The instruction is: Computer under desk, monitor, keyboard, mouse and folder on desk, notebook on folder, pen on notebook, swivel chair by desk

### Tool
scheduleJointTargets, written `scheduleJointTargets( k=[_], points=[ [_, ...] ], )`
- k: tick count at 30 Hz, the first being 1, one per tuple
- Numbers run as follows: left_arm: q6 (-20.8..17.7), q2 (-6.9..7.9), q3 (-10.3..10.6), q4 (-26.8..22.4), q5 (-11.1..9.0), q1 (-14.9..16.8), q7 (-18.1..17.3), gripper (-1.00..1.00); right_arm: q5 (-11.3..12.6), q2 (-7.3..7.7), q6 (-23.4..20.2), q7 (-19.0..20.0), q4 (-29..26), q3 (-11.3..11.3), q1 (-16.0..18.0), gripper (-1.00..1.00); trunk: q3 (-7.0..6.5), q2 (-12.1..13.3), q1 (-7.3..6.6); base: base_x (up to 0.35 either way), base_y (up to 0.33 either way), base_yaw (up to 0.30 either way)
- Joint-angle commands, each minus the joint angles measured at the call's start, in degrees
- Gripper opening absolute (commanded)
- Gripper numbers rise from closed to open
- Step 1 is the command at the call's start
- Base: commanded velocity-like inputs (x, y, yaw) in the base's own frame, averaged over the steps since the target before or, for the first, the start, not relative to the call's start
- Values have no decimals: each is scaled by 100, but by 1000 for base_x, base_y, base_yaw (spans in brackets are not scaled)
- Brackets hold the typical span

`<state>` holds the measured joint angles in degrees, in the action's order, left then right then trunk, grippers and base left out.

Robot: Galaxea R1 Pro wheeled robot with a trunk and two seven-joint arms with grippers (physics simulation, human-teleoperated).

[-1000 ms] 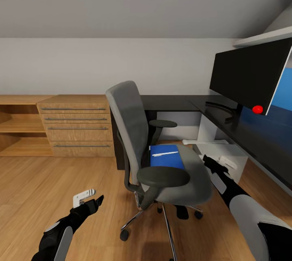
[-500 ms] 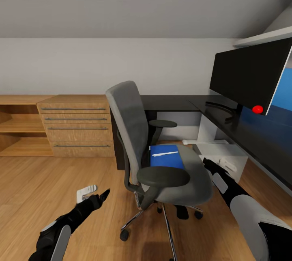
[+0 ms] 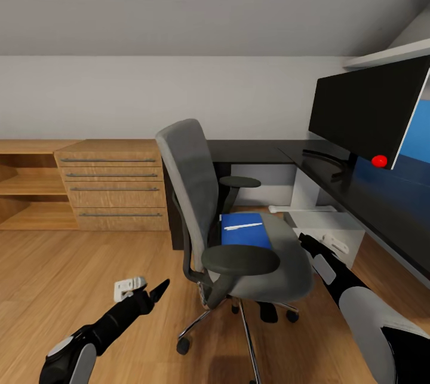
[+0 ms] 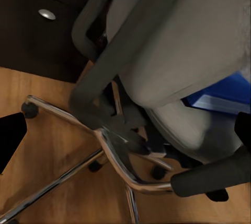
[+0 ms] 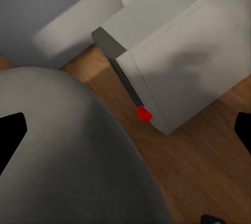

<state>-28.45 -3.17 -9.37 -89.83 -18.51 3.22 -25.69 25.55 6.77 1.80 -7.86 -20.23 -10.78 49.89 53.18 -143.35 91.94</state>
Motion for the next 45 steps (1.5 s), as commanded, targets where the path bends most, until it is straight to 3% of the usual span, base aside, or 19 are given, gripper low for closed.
scheduleJointTargets(
  k=[1,9,24,27,32,36,37,45],
  points=[
    [-48,1,-12,-13,-36,-4,-85,100,61,0,18,-8,1,7,3,100,6,-2,-1,0,0,0],
    [-47,71,-5,-45,-39,-27,-304,100,64,0,-111,-6,1,-8,3,100,6,-2,-1,0,0,0],
    [-47,88,3,-47,-39,-38,-406,100,64,36,-475,-5,-2,-423,3,100,6,-2,-1,0,0,0],
    [-47,92,2,-52,-39,-39,-602,100,68,61,-505,-5,-1,-445,3,100,6,-2,-1,0,0,0],
    [-43,114,-2,-56,-30,-40,-1223,100,70,79,-529,-5,1,-461,3,100,6,-2,-1,0,0,0],
    [-48,226,0,-59,-28,-41,-1652,100,68,88,-535,-5,1,-465,3,100,6,-2,-1,0,0,0],
    [-59,328,3,-59,-30,-41,-1874,100,71,90,-548,-5,1,-468,3,100,6,-2,-1,0,0,0],
    [-79,379,12,-46,-24,-41,-1972,100,79,92,-565,-5,1,-468,3,100,6,-2,-1,0,0,0]
  ],
)
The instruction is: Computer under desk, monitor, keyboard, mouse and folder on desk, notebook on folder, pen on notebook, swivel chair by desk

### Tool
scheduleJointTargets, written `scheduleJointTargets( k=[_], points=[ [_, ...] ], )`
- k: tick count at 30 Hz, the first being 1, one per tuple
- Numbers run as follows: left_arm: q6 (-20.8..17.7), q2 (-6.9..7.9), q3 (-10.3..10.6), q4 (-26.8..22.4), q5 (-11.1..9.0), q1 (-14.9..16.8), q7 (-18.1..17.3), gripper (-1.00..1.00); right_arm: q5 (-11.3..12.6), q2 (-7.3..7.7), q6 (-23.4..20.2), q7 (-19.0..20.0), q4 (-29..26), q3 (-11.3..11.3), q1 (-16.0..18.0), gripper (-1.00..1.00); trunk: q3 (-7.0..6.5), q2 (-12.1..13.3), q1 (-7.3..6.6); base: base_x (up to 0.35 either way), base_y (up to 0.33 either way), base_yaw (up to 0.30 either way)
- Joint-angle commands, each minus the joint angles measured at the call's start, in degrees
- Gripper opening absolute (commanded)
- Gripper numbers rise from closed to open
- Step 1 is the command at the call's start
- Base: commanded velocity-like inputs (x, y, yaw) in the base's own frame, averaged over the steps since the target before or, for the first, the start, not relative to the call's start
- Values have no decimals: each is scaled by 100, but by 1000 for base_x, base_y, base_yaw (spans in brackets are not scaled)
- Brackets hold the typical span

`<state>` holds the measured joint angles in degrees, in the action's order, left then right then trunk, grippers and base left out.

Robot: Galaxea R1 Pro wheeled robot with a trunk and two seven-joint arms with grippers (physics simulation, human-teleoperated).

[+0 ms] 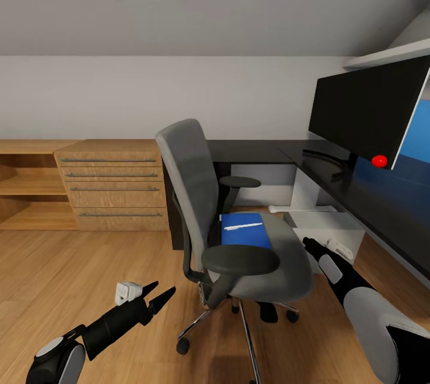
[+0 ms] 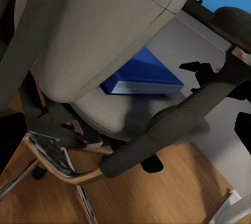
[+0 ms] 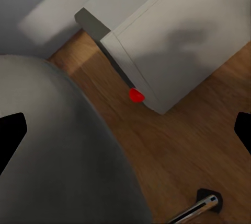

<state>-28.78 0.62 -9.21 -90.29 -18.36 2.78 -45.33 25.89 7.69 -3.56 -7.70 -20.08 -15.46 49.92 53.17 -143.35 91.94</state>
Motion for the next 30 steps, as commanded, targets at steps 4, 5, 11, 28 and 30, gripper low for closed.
scheduleJointTargets(
  k=[4,5,11,28,30],
  points=[
    [-48,5,-3,1,-33,3,-15,100,49,-3,-34,-18,-13,-1,1,100,6,-2,-1,0,0,0],
    [-48,6,-3,2,-28,3,-16,100,50,-3,-36,-17,-13,-1,1,100,6,-2,-1,0,0,0],
    [-49,4,-2,2,-6,3,-19,100,295,-2,-223,-15,-13,0,1,100,6,-2,-1,0,0,0],
    [-57,8,-2,7,2,3,-15,100,903,3,-695,-6,8,8,1,100,6,-2,-1,0,0,0],
    [-57,9,-2,9,4,3,-13,100,905,4,-697,-7,10,8,1,100,6,-2,-1,0,0,0]
  ],
)
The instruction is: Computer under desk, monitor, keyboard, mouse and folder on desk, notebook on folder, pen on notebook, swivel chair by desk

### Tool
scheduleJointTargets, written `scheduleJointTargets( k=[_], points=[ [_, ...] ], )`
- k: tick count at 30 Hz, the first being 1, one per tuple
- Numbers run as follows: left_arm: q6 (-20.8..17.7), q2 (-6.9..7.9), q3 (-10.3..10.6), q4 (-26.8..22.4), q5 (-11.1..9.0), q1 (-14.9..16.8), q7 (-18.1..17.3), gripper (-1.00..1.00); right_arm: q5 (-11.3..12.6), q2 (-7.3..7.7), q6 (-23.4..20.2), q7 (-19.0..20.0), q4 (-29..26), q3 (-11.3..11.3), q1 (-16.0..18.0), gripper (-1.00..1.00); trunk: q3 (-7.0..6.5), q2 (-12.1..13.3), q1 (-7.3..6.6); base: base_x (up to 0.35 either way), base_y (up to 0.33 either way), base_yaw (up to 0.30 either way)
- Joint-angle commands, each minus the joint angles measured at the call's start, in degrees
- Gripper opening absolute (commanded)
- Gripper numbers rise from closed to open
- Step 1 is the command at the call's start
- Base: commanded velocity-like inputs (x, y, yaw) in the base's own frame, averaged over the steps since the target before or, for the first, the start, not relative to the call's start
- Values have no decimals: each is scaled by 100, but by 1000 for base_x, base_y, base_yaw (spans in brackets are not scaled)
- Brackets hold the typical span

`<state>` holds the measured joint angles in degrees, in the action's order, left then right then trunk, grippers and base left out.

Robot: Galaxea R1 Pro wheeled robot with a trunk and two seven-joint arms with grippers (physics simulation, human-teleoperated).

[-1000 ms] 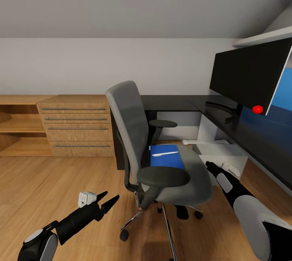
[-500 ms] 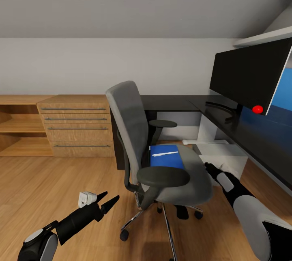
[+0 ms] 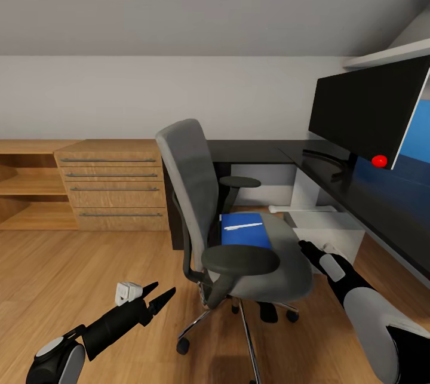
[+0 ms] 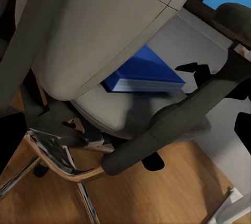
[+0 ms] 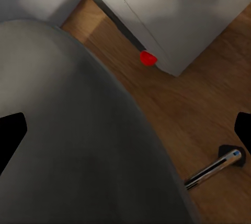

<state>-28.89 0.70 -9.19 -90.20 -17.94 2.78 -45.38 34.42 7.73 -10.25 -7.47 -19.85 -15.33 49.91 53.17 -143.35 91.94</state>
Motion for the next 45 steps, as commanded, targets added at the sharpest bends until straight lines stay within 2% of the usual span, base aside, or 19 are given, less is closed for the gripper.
scheduleJointTargets(
  k=[1,34,45],
  points=[
    [-46,0,-4,0,-37,3,-7,100,53,-1,-28,-28,-13,-5,1,100,6,-2,-1,0,0,0],
    [-56,1,-4,2,-36,1,-6,100,53,-62,-21,-35,24,-5,1,100,6,-2,-1,0,0,1],
    [-56,-5,2,15,-31,3,-1,100,48,-79,-21,-35,29,1,1,100,6,-2,-1,0,0,162]
  ],
)
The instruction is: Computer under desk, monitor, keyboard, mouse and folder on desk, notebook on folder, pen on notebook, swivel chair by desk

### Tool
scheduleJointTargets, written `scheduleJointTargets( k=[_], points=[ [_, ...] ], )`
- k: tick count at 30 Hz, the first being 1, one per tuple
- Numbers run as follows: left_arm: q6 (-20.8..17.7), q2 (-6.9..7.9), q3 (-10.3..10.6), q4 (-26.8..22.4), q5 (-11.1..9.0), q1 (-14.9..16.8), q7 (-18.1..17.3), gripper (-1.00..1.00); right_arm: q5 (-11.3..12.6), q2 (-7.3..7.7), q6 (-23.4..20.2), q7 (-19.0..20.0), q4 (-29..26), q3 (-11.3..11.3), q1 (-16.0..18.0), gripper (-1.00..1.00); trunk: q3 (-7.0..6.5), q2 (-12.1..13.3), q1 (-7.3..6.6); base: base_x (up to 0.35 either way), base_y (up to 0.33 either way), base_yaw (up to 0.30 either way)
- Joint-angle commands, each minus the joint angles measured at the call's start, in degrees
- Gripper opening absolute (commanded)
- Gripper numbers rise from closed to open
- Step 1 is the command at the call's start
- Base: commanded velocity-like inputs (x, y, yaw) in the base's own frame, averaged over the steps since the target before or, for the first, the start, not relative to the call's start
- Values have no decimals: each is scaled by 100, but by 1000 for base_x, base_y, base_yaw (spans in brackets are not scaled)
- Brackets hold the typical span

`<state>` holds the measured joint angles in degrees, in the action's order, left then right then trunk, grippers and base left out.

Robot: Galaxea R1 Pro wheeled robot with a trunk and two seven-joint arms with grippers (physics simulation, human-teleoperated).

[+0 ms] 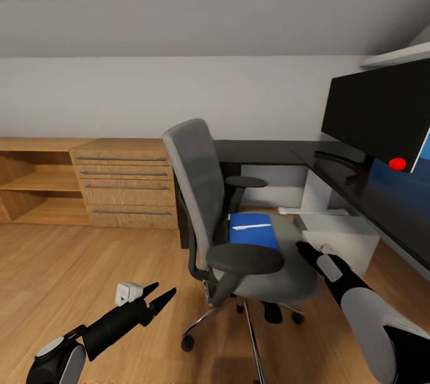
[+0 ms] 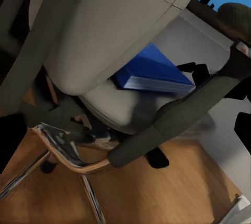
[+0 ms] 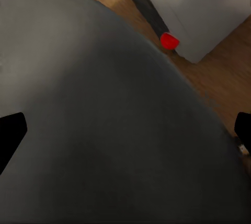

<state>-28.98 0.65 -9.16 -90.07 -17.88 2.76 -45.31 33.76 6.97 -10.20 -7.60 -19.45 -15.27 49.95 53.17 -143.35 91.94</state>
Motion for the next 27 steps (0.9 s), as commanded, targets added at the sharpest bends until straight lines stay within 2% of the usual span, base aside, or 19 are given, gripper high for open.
scheduleJointTargets(
  k=[1,7,18,21,27],
  points=[
    [-46,-4,14,4,-35,5,-7,100,113,-3,-26,-22,-9,-4,-3,100,6,-2,-1,0,0,257],
    [-46,-3,158,15,-32,5,-4,100,113,-3,-26,-20,-6,-2,-3,100,6,-2,-1,0,0,262],
    [-46,-5,168,18,-31,5,-4,100,113,-10,-26,-14,-6,5,-3,100,6,-2,-1,0,0,264],
    [-45,-6,246,32,-31,5,-4,100,112,-6,-26,-14,-9,3,-3,100,6,-2,-1,0,0,258],
    [-38,-3,380,42,-31,5,-1,100,113,34,-26,-15,-32,-6,-3,100,6,-2,-1,0,0,76]
  ],
)
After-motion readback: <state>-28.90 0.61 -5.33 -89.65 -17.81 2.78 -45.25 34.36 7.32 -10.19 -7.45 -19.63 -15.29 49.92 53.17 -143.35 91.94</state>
